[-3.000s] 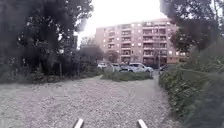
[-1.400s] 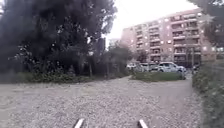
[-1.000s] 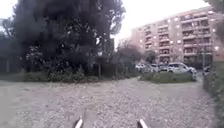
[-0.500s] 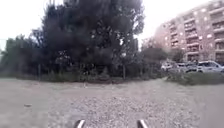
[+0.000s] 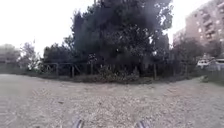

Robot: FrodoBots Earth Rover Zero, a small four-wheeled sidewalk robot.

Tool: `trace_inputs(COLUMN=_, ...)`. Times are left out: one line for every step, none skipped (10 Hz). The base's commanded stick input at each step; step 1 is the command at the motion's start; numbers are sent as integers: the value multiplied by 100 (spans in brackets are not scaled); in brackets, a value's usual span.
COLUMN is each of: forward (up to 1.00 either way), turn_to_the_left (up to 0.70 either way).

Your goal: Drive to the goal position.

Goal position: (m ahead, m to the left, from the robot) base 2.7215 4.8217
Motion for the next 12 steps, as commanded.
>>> trace_inputs(forward=0, turn_to_the_left=70)
trace_inputs(forward=0, turn_to_the_left=70)
trace_inputs(forward=0, turn_to_the_left=70)
trace_inputs(forward=0, turn_to_the_left=70)
trace_inputs(forward=0, turn_to_the_left=68)
trace_inputs(forward=0, turn_to_the_left=39)
trace_inputs(forward=0, turn_to_the_left=0)
trace_inputs(forward=0, turn_to_the_left=0)
trace_inputs(forward=0, turn_to_the_left=0)
trace_inputs(forward=0, turn_to_the_left=0)
trace_inputs(forward=0, turn_to_the_left=0)
trace_inputs(forward=0, turn_to_the_left=0)
